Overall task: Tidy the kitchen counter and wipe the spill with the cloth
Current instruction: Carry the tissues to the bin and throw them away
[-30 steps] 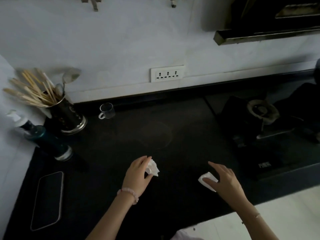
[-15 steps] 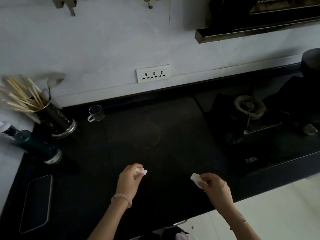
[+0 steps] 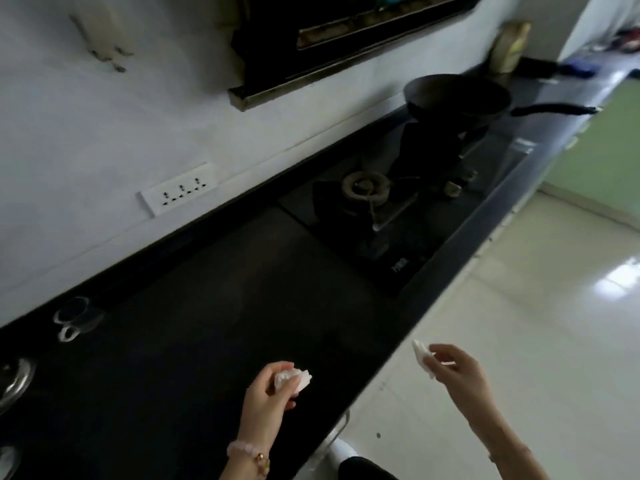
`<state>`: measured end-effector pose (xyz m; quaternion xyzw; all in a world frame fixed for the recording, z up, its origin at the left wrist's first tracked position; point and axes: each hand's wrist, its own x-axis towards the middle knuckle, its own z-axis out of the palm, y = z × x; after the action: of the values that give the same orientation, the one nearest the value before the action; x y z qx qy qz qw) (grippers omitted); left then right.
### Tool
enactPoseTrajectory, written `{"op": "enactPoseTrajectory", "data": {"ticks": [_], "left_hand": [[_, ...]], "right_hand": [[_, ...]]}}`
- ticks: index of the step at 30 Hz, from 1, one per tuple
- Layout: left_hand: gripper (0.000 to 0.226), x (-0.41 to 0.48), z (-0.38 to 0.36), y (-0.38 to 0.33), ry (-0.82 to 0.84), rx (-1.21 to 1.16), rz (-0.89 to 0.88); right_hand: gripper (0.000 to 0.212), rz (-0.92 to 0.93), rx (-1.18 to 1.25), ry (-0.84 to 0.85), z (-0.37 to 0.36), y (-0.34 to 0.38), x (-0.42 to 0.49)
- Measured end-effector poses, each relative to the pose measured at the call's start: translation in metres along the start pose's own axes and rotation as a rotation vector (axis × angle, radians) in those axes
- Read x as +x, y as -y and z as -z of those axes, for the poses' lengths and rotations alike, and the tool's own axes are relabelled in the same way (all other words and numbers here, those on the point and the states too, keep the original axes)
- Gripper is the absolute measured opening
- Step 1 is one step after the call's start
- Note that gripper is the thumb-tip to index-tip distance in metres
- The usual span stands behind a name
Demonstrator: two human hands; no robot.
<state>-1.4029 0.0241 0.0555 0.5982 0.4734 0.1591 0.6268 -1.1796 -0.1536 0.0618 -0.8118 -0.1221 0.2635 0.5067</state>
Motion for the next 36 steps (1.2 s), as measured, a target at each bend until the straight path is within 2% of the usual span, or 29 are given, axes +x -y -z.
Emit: {"op": "enactPoseTrajectory", "data": {"ticks": [5, 8, 13, 16, 25, 36], "left_hand": [[0.012, -0.012, -0.033, 0.020, 0.191, 0.097, -0.027], [0.014, -0.017, -0.062, 0.029, 0.299, 0.149, -0.019], [0.016, -0.025, -0.123, 0.024, 0.500, 0.269, -0.071], [0.014, -0.026, -0.169, 0.012, 0.606, 0.320, -0.091], [0.014, -0.022, -0.363, -0.024, 0.758, 0.372, -0.117], [0.012, -0.012, -0.577, -0.071, 0.794, 0.377, -0.060]], "right_hand": [[0.011, -0.213, 0.094, -0.187, 0.031, -0.063, -0.085], [0.032, -0.314, 0.139, -0.298, 0.053, -0.093, -0.128], [0.015, -0.395, 0.248, -0.506, 0.092, -0.132, -0.165], [0.017, -0.415, 0.298, -0.612, 0.118, -0.145, -0.173], [0.008, -0.485, 0.441, -0.772, 0.237, -0.194, -0.131], [0.020, -0.491, 0.478, -0.798, 0.437, -0.237, -0.027]]}}
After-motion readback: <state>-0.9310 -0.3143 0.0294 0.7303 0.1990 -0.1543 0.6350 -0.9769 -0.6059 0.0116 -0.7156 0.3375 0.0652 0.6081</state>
